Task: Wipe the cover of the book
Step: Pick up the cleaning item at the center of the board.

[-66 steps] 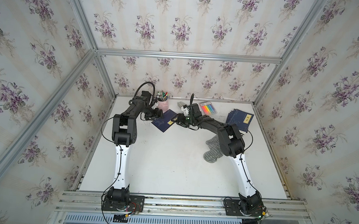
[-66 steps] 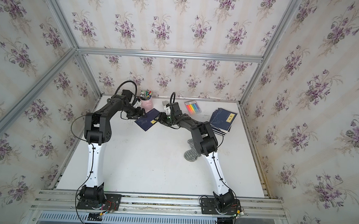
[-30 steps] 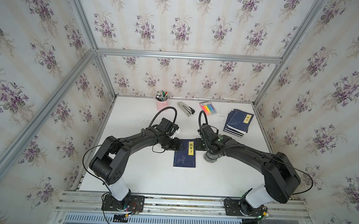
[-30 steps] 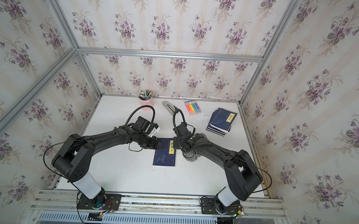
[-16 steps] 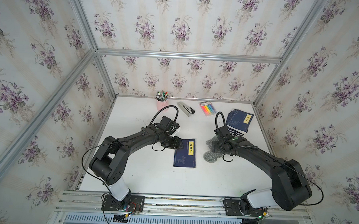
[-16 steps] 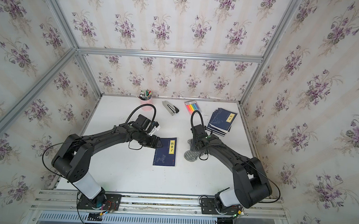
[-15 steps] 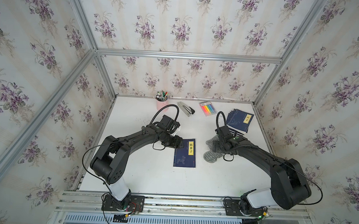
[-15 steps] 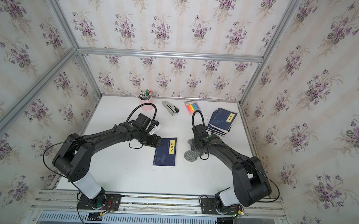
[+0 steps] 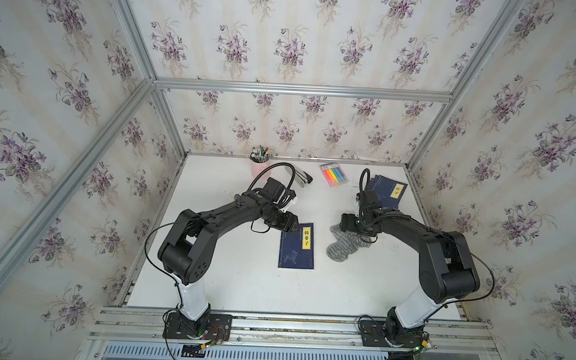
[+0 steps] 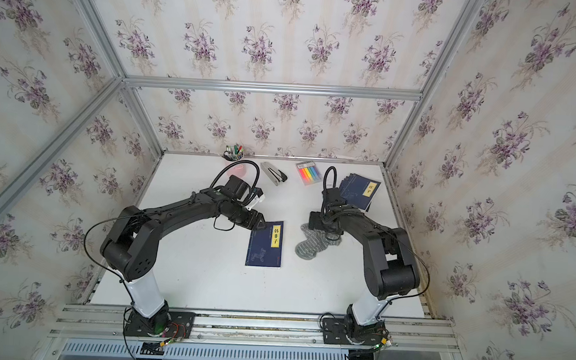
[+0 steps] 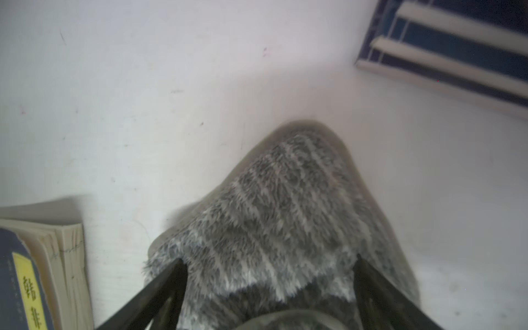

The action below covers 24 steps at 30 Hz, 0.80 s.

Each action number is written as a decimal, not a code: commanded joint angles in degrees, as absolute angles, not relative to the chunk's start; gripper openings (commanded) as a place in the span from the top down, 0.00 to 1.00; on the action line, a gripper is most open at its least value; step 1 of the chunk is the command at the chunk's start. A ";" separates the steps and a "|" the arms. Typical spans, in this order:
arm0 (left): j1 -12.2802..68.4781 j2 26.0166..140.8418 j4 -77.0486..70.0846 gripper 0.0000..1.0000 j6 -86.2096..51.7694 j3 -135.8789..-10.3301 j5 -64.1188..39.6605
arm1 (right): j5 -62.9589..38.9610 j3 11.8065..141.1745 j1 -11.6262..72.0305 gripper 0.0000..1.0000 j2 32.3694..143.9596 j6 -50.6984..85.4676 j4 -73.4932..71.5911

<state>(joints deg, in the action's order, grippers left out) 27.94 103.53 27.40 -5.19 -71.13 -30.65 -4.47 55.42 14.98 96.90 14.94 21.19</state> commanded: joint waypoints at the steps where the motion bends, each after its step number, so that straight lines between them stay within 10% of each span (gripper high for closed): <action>1: 27.93 103.44 25.90 0.30 -4.06 -70.49 -31.81 | -10.04 54.10 14.86 0.09 97.52 14.52 20.11; 13: 27.95 105.24 25.48 0.30 -3.54 -69.66 -31.77 | -12.66 42.86 15.52 0.24 89.72 19.89 17.37; 24: 28.10 107.73 24.35 0.36 -3.47 -69.61 -31.38 | -8.12 42.45 17.61 0.83 93.61 21.77 17.98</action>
<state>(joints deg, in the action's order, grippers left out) 28.03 107.15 25.43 -4.16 -69.43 -31.46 -7.92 43.42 16.97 92.77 20.29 11.16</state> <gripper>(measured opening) 0.649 0.196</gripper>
